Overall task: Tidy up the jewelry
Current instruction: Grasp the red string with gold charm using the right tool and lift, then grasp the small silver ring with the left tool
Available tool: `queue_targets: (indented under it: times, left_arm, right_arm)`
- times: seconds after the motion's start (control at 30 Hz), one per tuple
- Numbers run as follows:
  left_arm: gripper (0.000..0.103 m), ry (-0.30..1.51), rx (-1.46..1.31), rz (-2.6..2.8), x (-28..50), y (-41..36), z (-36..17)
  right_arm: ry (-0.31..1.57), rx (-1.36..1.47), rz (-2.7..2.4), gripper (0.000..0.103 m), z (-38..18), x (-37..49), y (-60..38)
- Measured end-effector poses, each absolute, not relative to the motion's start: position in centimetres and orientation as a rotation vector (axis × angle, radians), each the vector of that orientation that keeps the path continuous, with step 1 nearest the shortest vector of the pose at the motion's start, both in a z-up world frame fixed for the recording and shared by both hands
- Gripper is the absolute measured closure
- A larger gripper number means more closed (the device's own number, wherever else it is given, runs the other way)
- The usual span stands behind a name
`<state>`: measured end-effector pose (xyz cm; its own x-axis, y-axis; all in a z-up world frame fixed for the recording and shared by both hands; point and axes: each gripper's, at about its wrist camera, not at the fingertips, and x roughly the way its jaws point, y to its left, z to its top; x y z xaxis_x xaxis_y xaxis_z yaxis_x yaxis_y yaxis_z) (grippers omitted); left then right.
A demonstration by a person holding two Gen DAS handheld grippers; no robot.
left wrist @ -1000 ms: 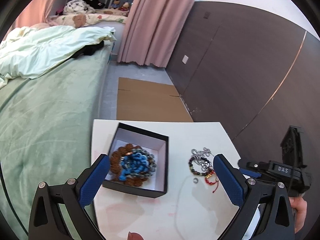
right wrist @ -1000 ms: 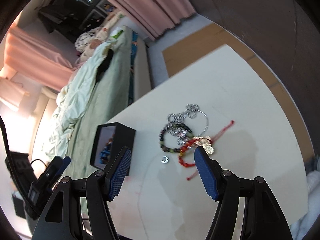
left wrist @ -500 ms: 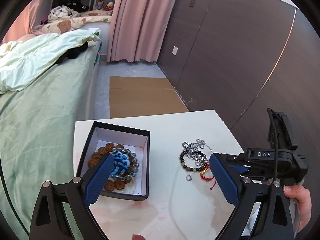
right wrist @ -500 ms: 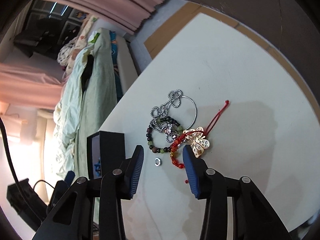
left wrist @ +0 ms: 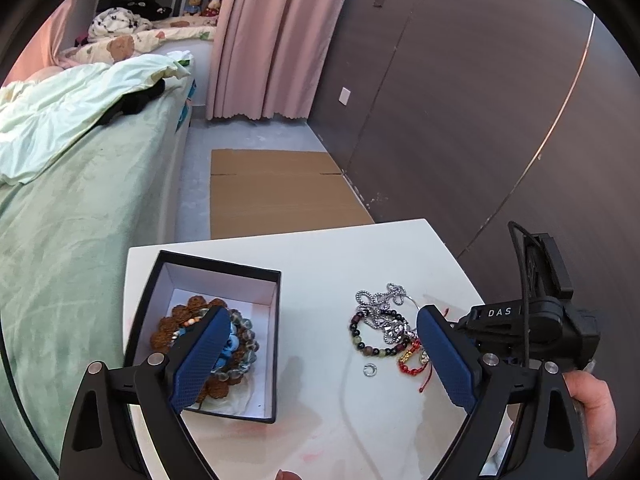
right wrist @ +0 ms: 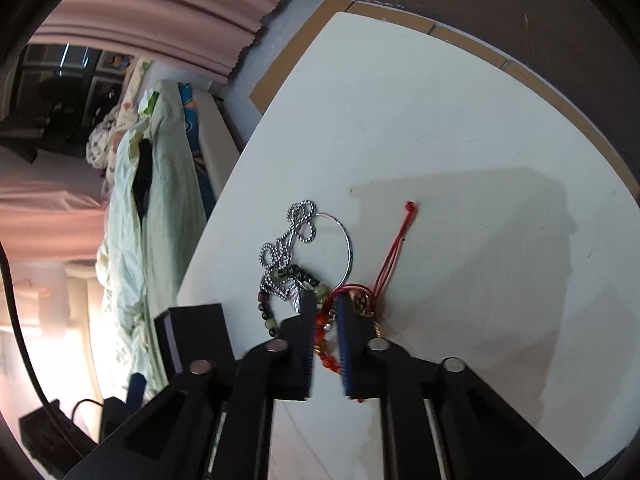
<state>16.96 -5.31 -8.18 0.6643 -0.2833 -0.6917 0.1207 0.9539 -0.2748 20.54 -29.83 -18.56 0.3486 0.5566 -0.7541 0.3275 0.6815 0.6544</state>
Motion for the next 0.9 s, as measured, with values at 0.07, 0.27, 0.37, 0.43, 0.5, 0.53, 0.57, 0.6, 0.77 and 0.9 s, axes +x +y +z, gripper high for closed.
queue_targets:
  times: [0.07,0.27,0.37,0.43,0.5,0.53,0.57,0.6,0.77,0.9]
  left_arm:
    - [0.008,0.819,-0.208,-0.236,17.1,-5.7,-8.4]
    - [0.018,0.825,-0.204,-0.256,17.2,-6.6,-8.7]
    - [0.022,0.838,-0.198,-0.274,17.2,-7.2,-9.0]
    - [0.023,0.842,-0.190,-0.285,16.9,-7.7,-9.2]
    - [0.026,0.846,-0.173,-0.301,16.7,-8.4,-9.4]
    - [0.027,0.848,-0.161,-0.312,16.5,-8.8,-9.5]
    - [0.029,0.850,-0.153,-0.320,16.4,-9.1,-9.6]
    - [0.030,0.853,-0.145,-0.327,16.3,-9.5,-9.8]
    - [0.042,0.886,-0.085,-0.351,15.9,-11.4,-11.2]
    - [0.048,0.915,-0.040,-0.357,15.9,-12.6,-12.5]
  right_arm:
    - [1.237,0.880,0.184,0.097,-18.3,20.5,-30.0]
    - [1.159,0.862,0.236,0.097,-15.7,19.6,-30.4]
    - [1.127,0.872,0.262,0.097,-14.5,19.0,-30.8]
    - [1.104,0.882,0.275,0.097,-13.8,18.5,-31.3]
    - [1.070,0.877,0.269,0.097,-13.0,18.0,-32.1]
    - [1.057,0.877,0.265,0.097,-12.6,18.0,-32.3]
    - [1.042,0.877,0.262,0.097,-12.3,17.7,-33.0]
    - [1.024,0.878,0.256,0.097,-11.9,17.5,-33.6]
    - [0.977,0.872,0.213,0.097,-10.9,17.0,-35.6]
    - [0.967,0.892,0.201,0.097,-10.8,16.9,-36.8]
